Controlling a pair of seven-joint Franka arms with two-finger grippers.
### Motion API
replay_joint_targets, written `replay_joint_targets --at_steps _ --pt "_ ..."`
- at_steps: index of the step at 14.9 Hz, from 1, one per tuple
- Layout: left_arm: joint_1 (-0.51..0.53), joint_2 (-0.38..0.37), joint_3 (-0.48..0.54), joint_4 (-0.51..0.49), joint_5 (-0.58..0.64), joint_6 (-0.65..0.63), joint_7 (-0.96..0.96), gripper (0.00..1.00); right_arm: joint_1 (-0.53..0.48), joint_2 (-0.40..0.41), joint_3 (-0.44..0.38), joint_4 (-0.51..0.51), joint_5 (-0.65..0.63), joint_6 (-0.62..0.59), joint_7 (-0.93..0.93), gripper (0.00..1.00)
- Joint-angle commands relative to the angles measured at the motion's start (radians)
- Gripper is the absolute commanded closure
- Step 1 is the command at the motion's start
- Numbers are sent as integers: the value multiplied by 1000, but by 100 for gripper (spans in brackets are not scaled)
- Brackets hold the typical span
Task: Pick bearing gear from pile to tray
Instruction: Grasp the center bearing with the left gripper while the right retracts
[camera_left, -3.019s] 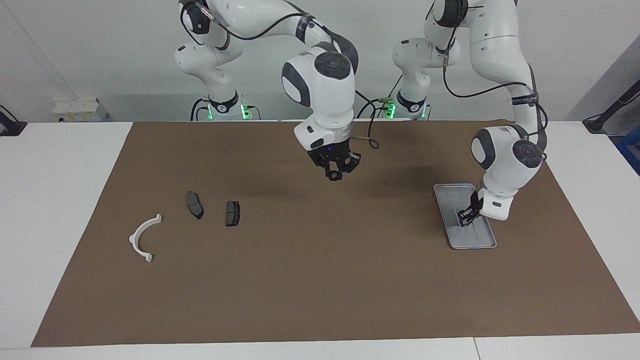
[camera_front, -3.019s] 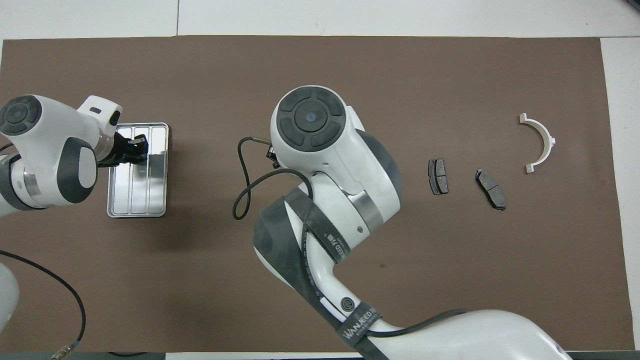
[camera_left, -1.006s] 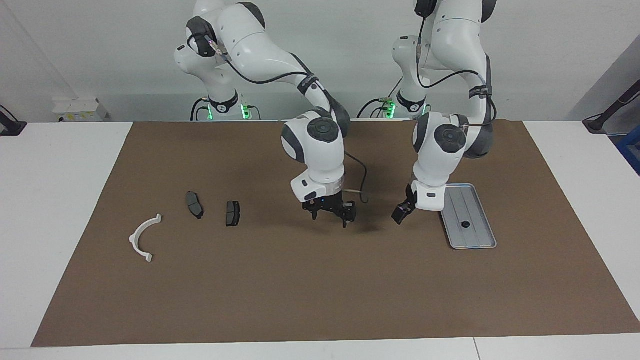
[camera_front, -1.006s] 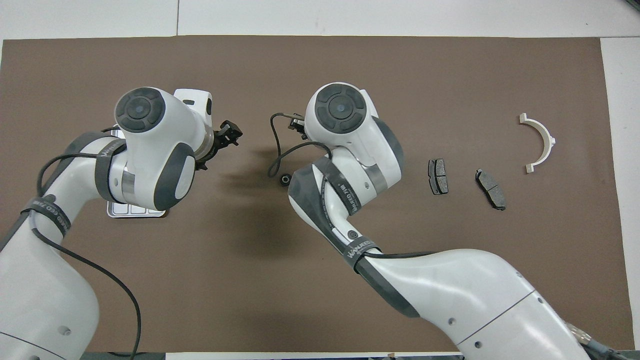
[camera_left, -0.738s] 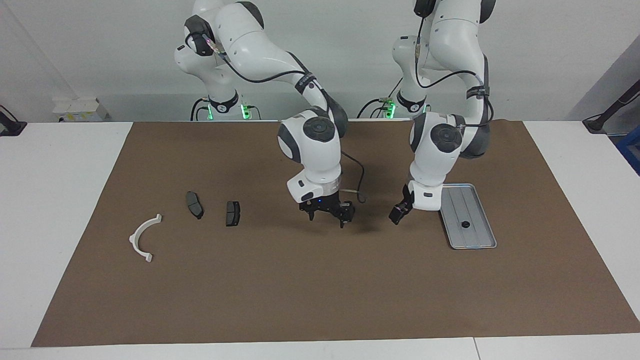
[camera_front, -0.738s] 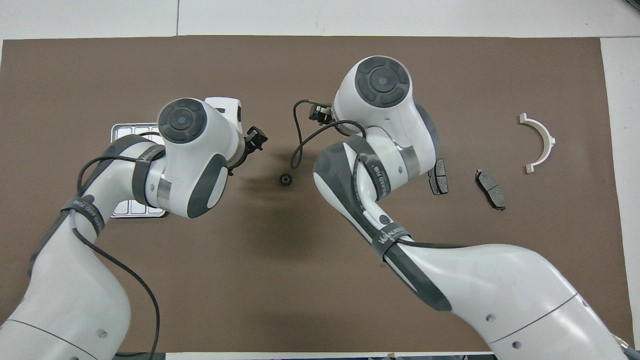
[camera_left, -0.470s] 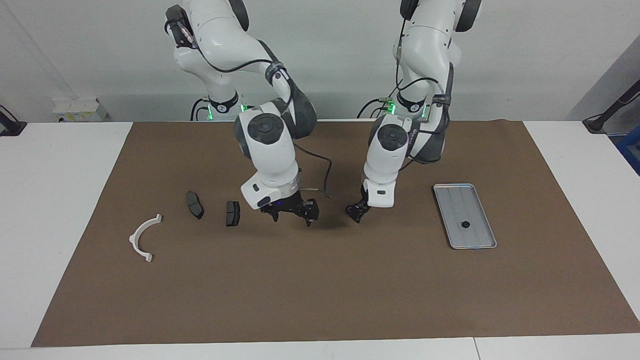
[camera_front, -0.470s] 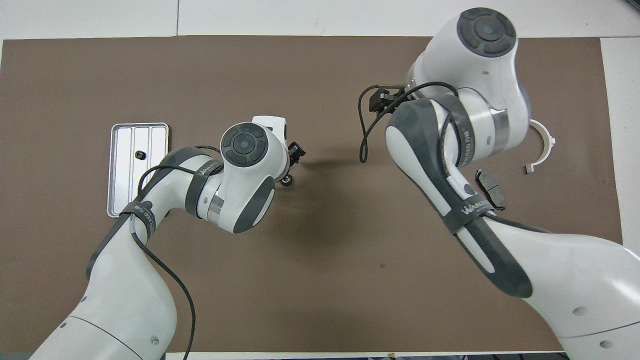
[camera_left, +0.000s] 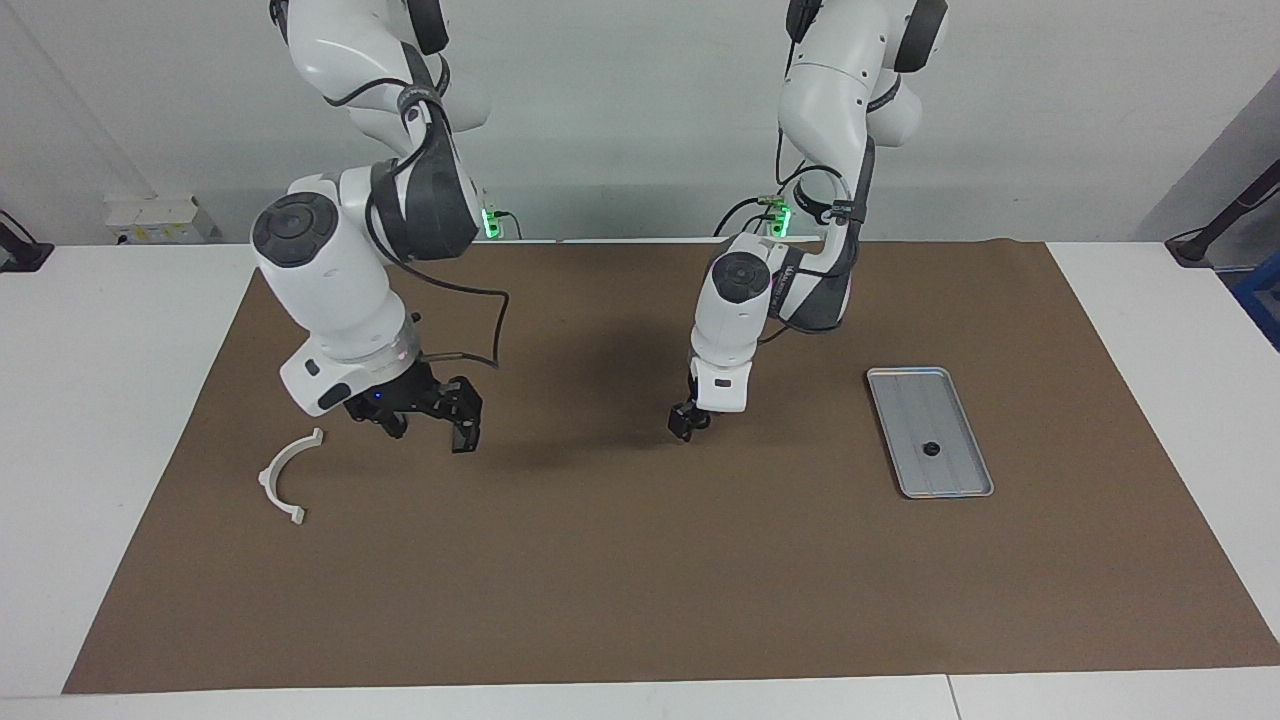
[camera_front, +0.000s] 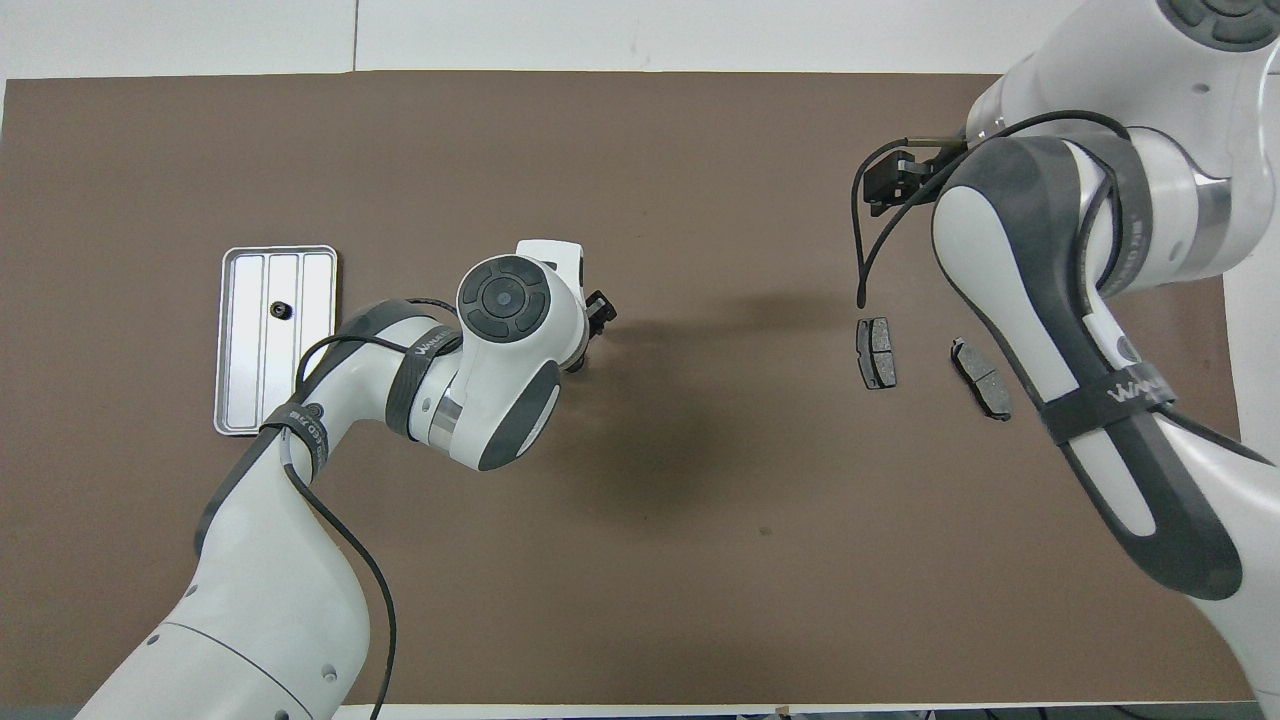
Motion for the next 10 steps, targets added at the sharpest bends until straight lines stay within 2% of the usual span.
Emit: replay_joint_targets --at_steps 1,3,4,6,7,9,10 --pt "-21 1 18 -12 -9 21 -7 15 -41 -65 12 -31 2 -49 -77 0" --pt "-23 1 19 -14 -9 21 -7 19 -61 -100 10 -42 0 -74 -121 0" --pt "-21 3 19 -14 -9 21 -7 31 -70 -120 10 -53 -1 -84 -130 0" --pt "-20 1 19 -12 -9 13 -6 73 -97 -172 10 -94 -18 -87 -133 0" --pt "-11 1 19 -11 -8 4 -4 88 -102 -200 10 -111 -32 -87 -134 0" --pt "-9 1 21 -8 -3 -25 -3 100 -110 -256 9 -143 -57 -90 -142 0" --pt "-6 0 25 9 2 -83 10 100 -114 -285 9 -157 -64 -107 -162 0"
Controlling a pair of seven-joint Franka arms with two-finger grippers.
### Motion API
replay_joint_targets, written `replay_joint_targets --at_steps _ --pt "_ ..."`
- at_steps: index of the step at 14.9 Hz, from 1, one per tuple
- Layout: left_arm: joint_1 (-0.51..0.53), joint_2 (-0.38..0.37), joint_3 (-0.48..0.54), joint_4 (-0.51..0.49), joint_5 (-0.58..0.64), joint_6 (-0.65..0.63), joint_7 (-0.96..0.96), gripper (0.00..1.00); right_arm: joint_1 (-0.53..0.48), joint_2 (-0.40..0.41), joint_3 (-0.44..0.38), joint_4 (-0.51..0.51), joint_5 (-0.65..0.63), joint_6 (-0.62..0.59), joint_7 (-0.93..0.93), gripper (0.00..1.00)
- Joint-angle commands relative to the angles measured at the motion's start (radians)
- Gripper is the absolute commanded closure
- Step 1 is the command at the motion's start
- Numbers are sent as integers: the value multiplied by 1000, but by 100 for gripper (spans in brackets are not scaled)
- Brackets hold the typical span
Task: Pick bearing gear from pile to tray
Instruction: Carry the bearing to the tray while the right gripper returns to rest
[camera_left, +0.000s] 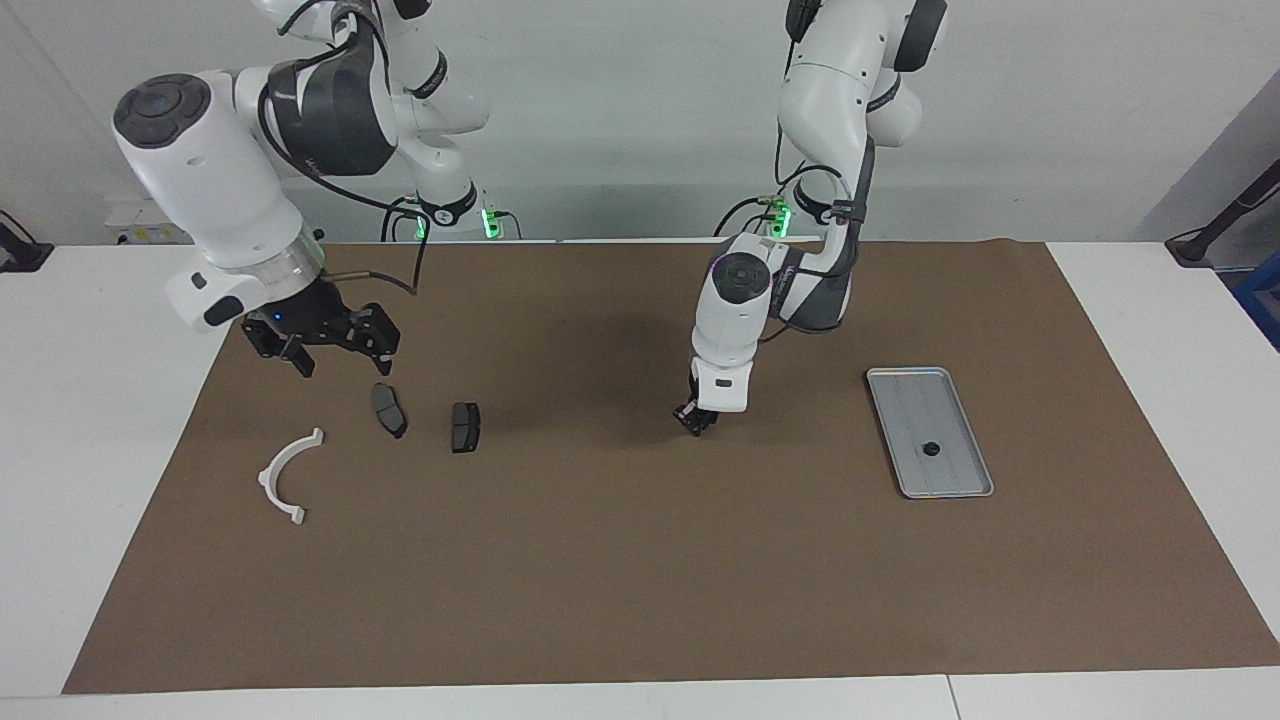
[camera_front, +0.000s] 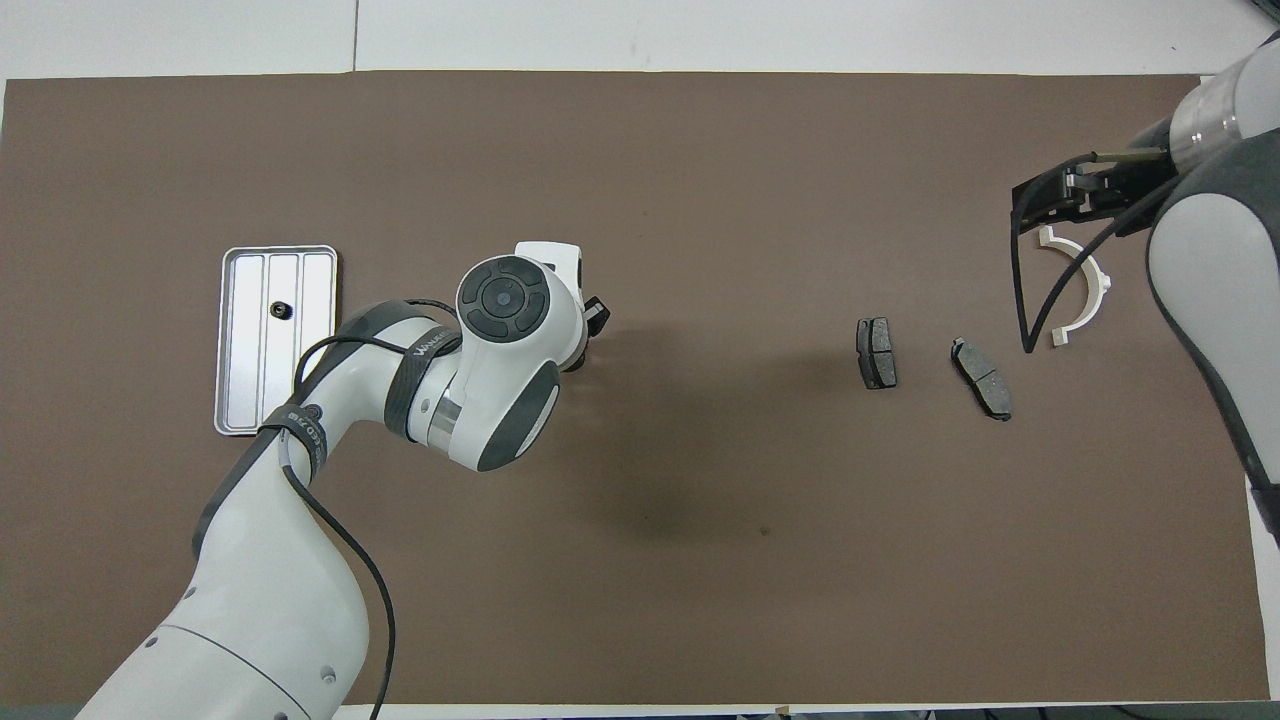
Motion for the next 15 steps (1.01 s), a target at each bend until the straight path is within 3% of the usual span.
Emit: replay_joint_targets --at_steps 1,4,8,12,15 --pt "14 -1 18 28 3 -107 37 100 -22 -109 11 -87 -23 -20 -61 0" --pt "138 -96 16 -19 3 -223 242 100 -33 -186 11 -136 -23 -48 -69 0" --pt "360 -248 13 -146 1 -239 578 100 -38 -258 14 -198 -8 -49 -69 0" --pt "557 -253 13 -169 -8 -212 877 100 -78 -250 21 -198 -2 -33 -69 0" --pt "605 -268 12 -240 -11 -129 931 100 -71 -249 21 -195 -2 -22 -69 0"
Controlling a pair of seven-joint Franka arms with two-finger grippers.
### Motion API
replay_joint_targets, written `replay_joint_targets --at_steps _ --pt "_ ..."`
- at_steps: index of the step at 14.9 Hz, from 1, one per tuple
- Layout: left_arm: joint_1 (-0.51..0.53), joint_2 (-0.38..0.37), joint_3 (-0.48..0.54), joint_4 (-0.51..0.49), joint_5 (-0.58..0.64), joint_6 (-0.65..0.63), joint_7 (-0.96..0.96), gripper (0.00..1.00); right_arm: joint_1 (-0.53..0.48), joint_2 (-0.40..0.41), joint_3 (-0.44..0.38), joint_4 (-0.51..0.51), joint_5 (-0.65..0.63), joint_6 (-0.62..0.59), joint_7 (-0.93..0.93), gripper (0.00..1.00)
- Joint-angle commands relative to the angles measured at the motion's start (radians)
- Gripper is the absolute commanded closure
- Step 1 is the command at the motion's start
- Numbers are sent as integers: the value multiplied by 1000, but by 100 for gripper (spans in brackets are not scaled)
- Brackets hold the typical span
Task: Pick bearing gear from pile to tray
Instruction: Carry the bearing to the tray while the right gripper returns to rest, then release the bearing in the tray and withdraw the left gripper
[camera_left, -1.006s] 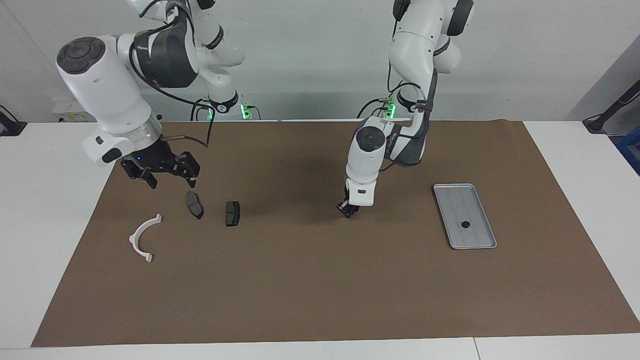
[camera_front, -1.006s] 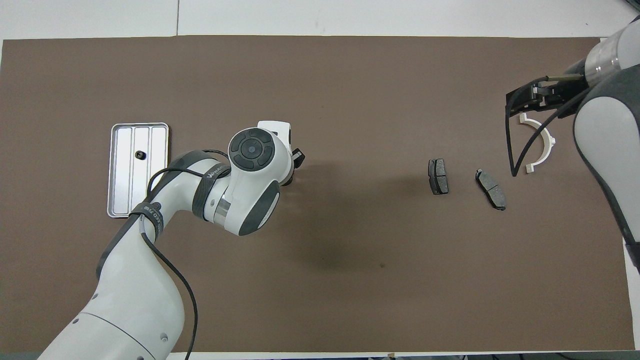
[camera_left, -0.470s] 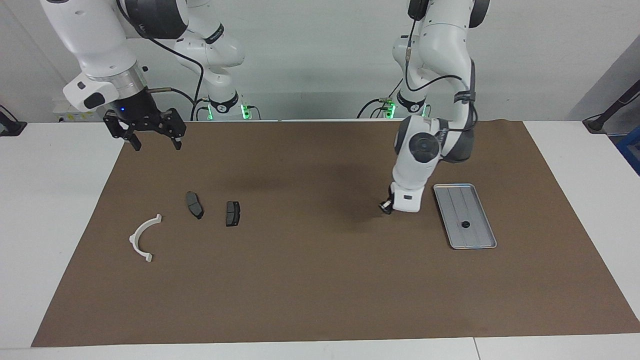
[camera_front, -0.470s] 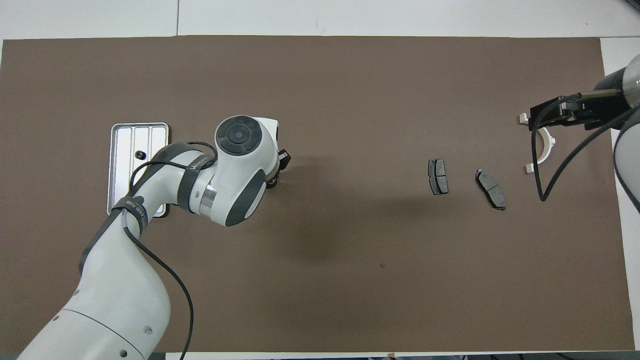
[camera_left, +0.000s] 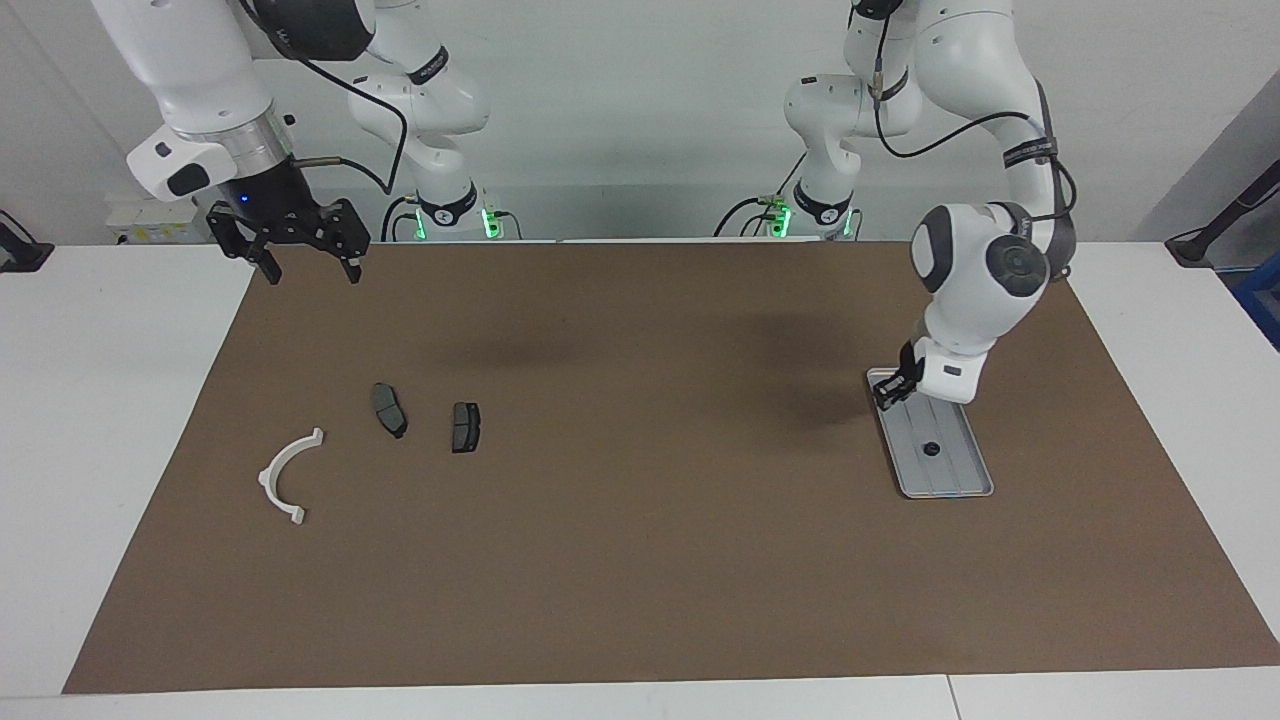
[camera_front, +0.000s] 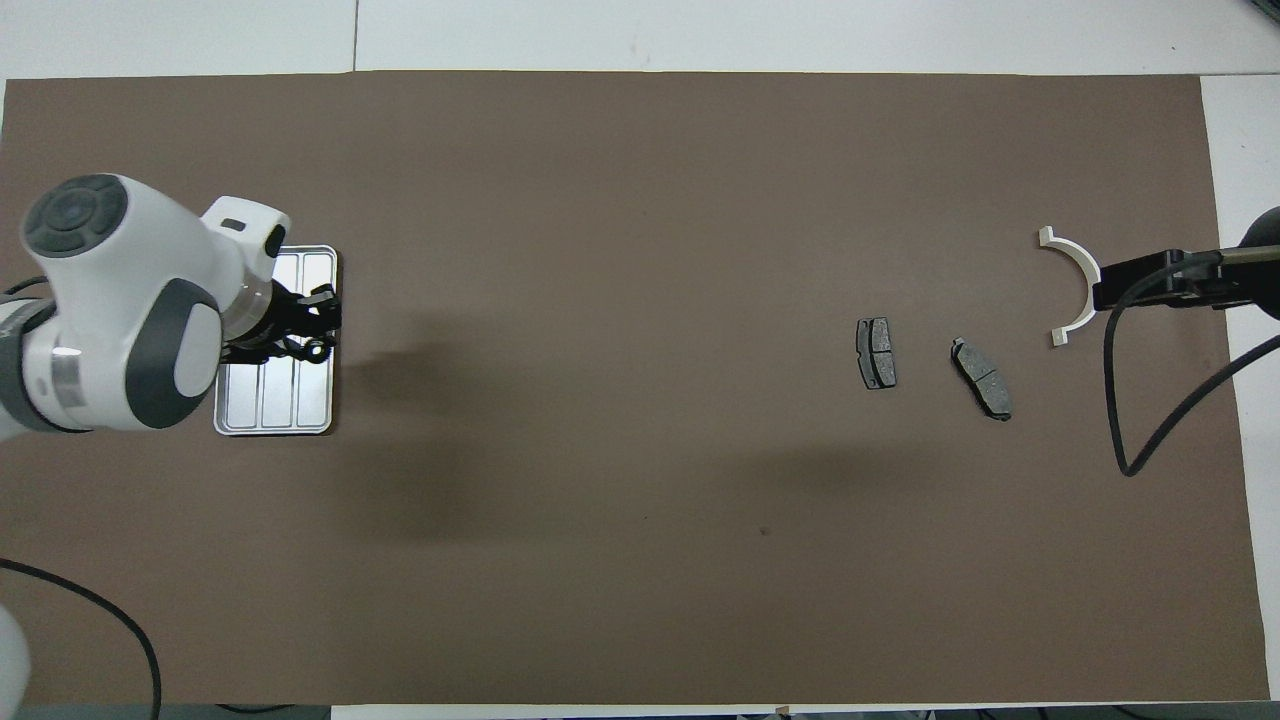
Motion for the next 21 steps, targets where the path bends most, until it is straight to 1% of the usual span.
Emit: replay_joint_targets --at_steps 1,3,4,6,11,16,18,20,21 --pt "10 -46 -16 -122 -12 117 18 100 -19 -13 19 -21 8 30 -25 0" --pt "8 -63 -16 -188 -34 188 16 100 -19 -11 19 -22 8 28 -23 0" --pt "7 -66 -16 -196 -45 200 15 100 -17 -13 19 -22 8 28 -23 0" --pt "2 -66 -16 -199 -63 200 13 100 -17 -13 19 -22 6 28 -23 0" --pt "-1 -71 -14 -211 -65 200 18 99 -20 -11 19 -22 6 36 -25 0" --pt "-5 -66 -14 -225 -63 240 19 99 -19 -11 19 -24 6 43 -25 0" --pt "-5 -65 -14 -239 -63 259 27 95 -19 -11 19 -22 6 45 -25 0" --pt "-5 -63 -14 -242 -63 263 27 89 -19 -11 19 -22 6 43 -27 0" --pt "-5 -63 -14 -242 -63 260 27 73 -20 -11 19 -22 6 45 -27 0"
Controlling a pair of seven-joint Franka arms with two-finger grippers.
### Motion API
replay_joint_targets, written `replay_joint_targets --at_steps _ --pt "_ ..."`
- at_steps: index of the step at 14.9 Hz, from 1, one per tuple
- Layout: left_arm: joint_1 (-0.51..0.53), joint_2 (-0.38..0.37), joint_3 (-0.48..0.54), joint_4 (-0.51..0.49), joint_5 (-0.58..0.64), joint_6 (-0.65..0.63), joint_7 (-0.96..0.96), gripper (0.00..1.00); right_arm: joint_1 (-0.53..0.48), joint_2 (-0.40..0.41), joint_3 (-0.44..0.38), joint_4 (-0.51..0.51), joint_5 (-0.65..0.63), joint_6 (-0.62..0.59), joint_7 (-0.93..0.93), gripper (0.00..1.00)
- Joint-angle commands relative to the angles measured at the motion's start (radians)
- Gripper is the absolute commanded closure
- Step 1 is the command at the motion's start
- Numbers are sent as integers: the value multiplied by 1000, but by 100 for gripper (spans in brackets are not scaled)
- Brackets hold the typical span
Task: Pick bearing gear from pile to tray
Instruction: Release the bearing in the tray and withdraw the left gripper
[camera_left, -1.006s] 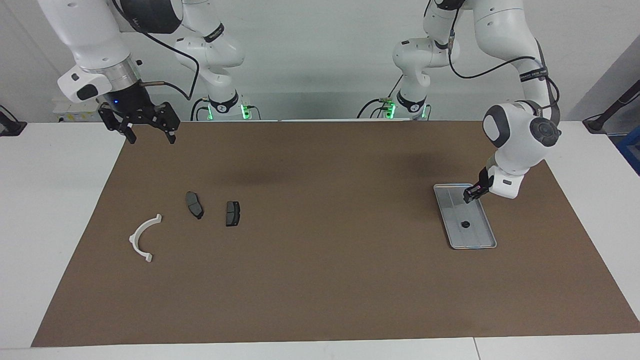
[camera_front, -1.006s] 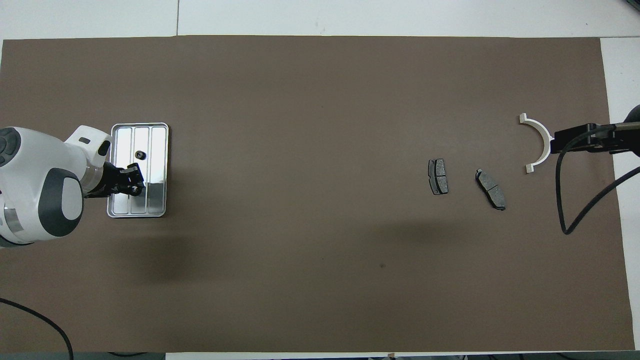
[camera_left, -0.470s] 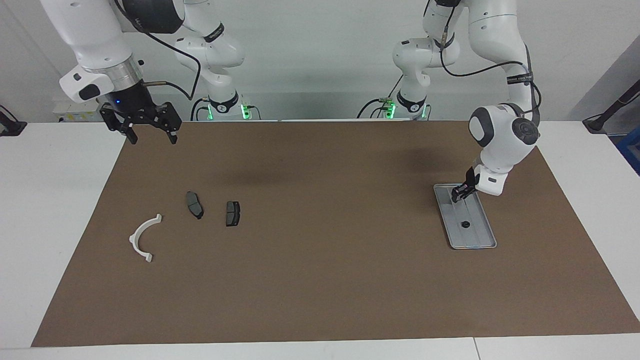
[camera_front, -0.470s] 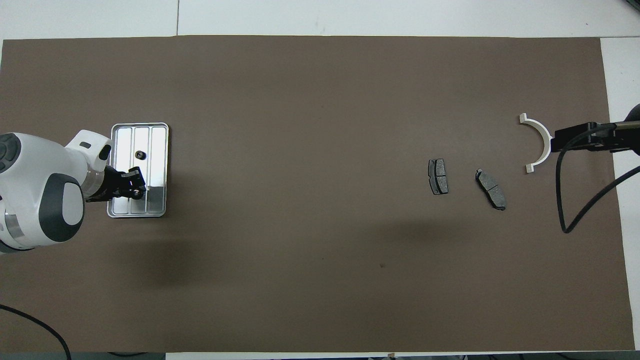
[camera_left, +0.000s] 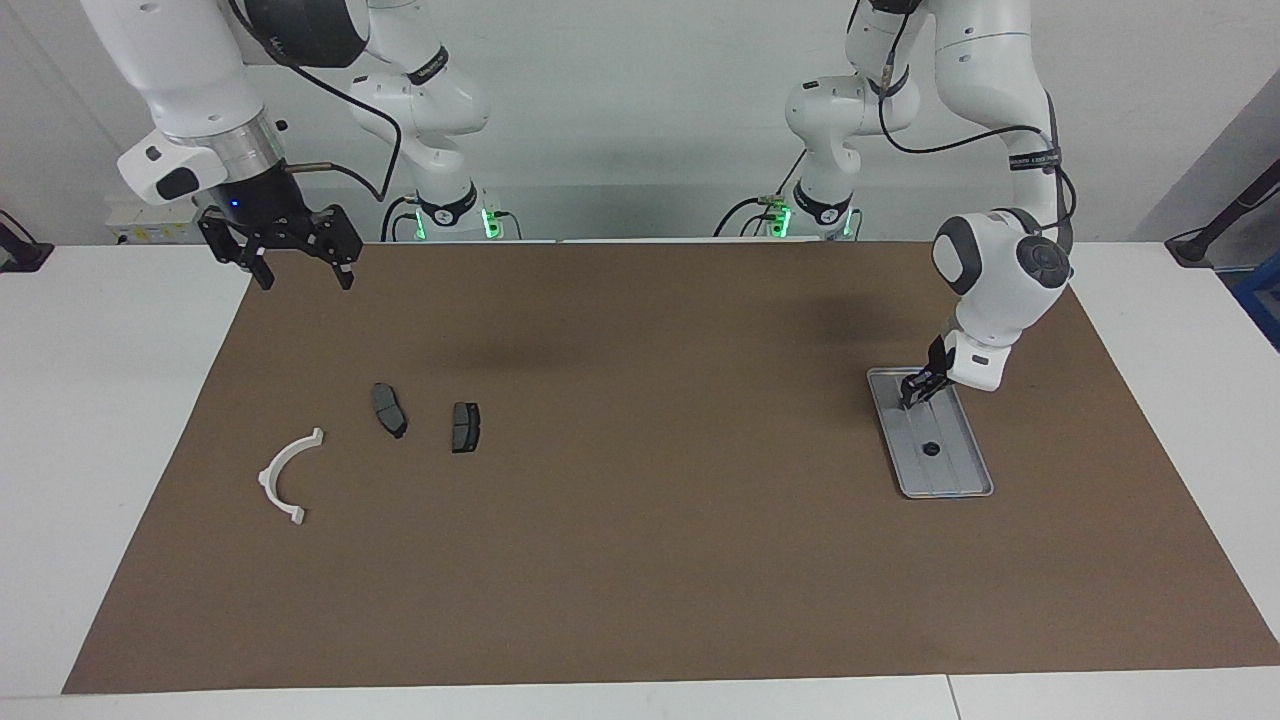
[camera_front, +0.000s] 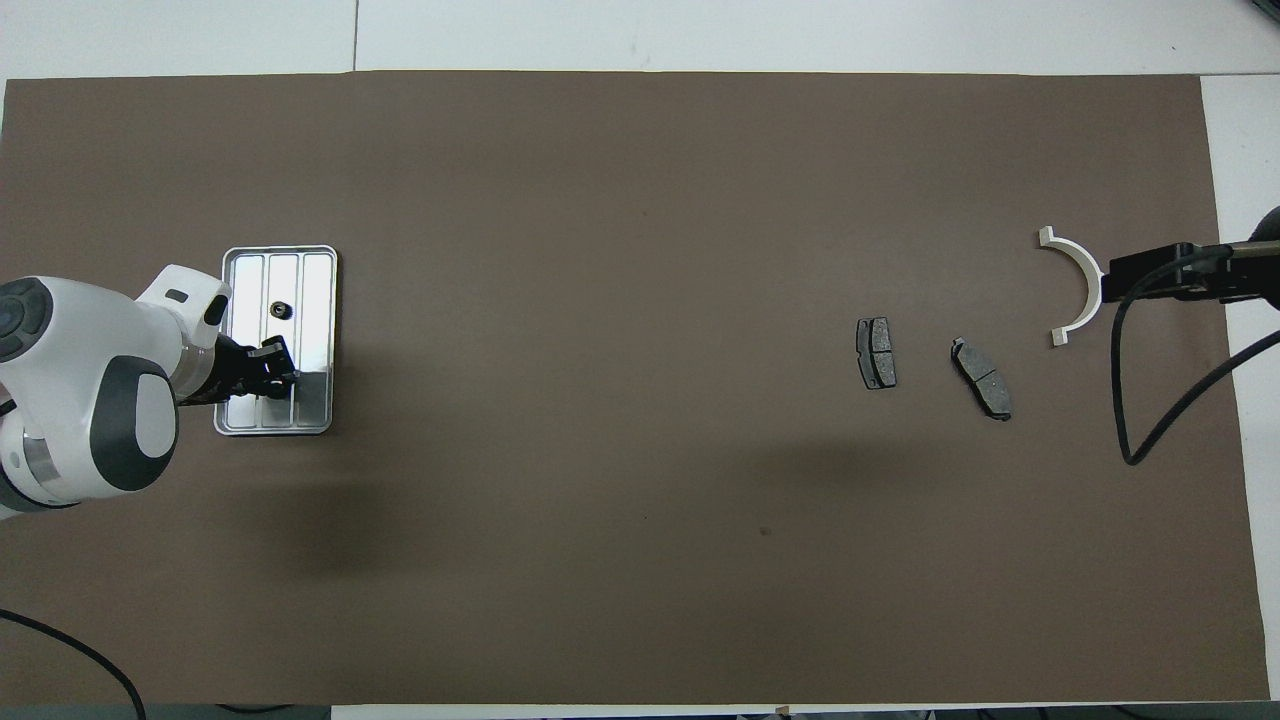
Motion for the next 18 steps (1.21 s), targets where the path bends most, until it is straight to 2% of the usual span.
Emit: replay_joint_targets --at_steps 1,2,4,6,8,10,13,18 --pt "-14 -30 8 -33 -16 19 13 33 -20 -11 13 -21 6 22 -28 0" --pt "-19 -27 9 -18 -15 5 13 0 -18 -11 11 -21 6 23 -27 0" --pt "-19 -31 11 61 -9 -92 11 0 -18 -11 11 -19 6 23 -28 0" --pt "-14 -37 12 216 -1 -311 10 0 -18 -11 11 -19 6 22 -28 0" --pt "-5 -60 11 400 56 -584 11 0 -18 -11 11 -19 6 22 -27 0" --pt "-5 -70 11 529 71 -735 13 0 -18 -11 11 -19 6 22 -28 0" --pt "-5 -136 8 545 70 -753 14 0 -14 -15 11 -19 6 22 -27 0" --pt "-22 -148 11 513 70 -691 57 0 -12 -19 11 -11 5 20 -25 0"
